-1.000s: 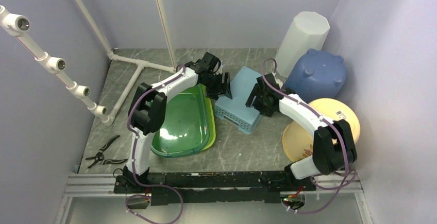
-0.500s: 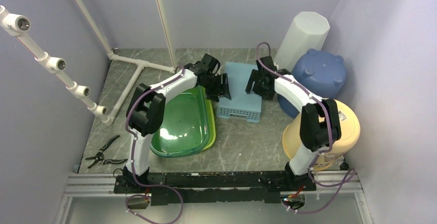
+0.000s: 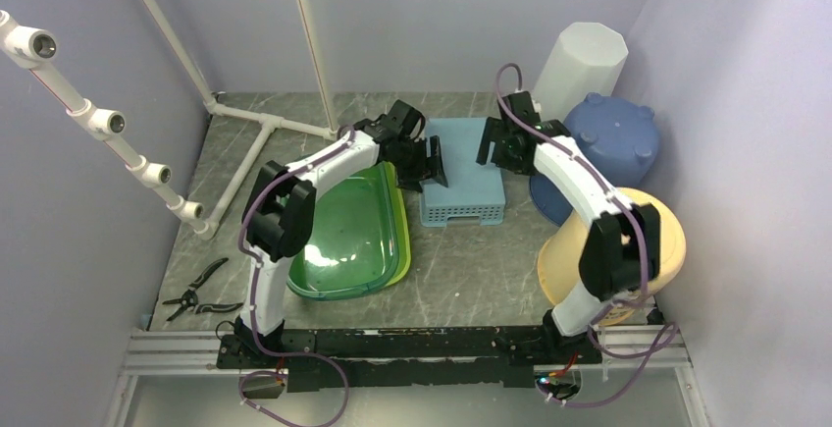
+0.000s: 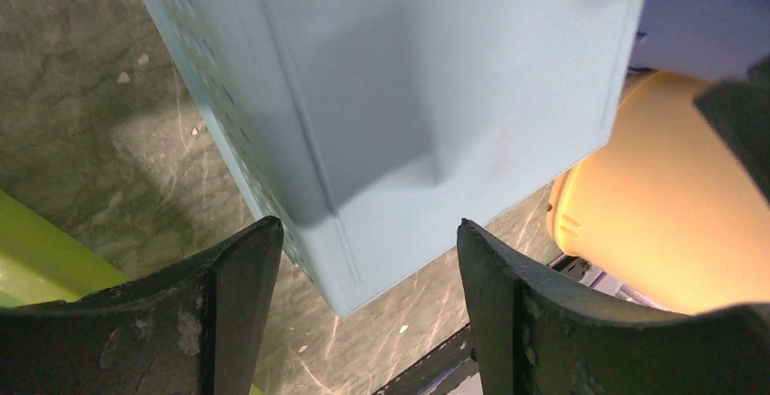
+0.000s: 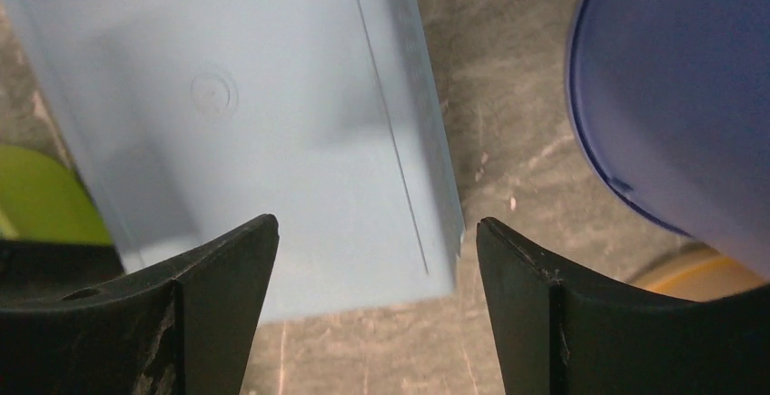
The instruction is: Turn the large container upside down
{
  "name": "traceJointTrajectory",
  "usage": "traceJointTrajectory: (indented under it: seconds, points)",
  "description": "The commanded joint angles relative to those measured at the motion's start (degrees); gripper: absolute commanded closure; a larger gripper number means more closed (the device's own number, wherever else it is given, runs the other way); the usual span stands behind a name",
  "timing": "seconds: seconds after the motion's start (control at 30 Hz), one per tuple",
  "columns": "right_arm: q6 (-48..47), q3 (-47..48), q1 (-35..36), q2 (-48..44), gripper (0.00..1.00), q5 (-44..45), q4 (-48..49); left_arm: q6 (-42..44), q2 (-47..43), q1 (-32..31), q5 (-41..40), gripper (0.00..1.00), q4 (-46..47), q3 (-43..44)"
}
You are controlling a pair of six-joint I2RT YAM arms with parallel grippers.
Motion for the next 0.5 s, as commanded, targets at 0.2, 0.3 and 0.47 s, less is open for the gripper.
traceJointTrajectory:
  seconds: [0.2,0.3,0.47]
  points:
    - [3.0,-17.9,0.9,-20.7,0.16,-10.1,8.6,1.7,-19.7,-0.2,-9.2,0.22,-0.6,-3.4]
    - [3.3,-18.8,5.4,-20.0,0.15,-9.4,9.3,1.5,-27.0,-0.2,-18.5,0.2,-4.5,-9.0]
    - [2.3,-15.9,14.7,-16.8,0.11,-0.4,8.7,0.1,-39.3,0.1,-30.0,0.15,-11.9,-18.0]
